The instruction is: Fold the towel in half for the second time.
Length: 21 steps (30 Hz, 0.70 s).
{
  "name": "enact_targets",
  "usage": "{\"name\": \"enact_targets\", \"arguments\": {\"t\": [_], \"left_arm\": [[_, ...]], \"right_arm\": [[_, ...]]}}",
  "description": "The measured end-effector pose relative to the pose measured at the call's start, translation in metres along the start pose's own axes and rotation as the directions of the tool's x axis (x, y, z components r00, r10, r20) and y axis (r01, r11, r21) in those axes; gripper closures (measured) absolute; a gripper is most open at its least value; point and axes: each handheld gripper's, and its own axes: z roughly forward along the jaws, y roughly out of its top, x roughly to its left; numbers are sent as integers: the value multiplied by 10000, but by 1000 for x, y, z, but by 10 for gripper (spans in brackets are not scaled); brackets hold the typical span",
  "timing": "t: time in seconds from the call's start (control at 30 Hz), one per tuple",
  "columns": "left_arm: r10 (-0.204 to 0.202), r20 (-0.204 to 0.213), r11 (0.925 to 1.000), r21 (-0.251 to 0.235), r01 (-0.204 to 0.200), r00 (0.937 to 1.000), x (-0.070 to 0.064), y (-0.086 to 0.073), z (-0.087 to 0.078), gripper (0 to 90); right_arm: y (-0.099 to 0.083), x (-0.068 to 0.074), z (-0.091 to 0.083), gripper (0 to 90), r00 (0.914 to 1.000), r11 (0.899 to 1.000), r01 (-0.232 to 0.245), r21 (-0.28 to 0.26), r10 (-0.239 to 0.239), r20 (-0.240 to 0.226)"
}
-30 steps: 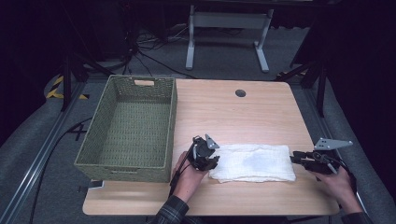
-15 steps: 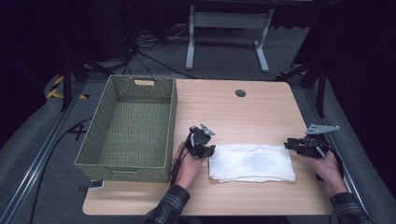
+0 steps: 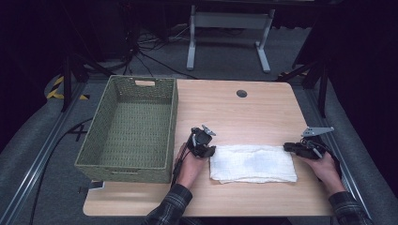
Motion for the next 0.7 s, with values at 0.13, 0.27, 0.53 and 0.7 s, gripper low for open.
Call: {"name": "enact_targets", "arguments": {"t": [0.13,0.27,0.53,0.7], "left_arm": [[53,361,10000,2,-53,9993,0,1,0,844],[3,318,10000,-52,-1,9995,-1,1,-1,860],[-190,-273,9973,-710,170,9994,1,15,-14,864],[-263,-631,9936,-1111,191,9977,5,25,-19,864]], "right_arm": [[0,0,0,869,10000,10000,38,0,-38,31],[2,-1,0,873,9996,10000,75,22,-76,260],[15,-11,-3,875,9979,9994,46,-332,-25,643],[25,-20,-4,876,9965,9976,-34,-691,91,827]]}}
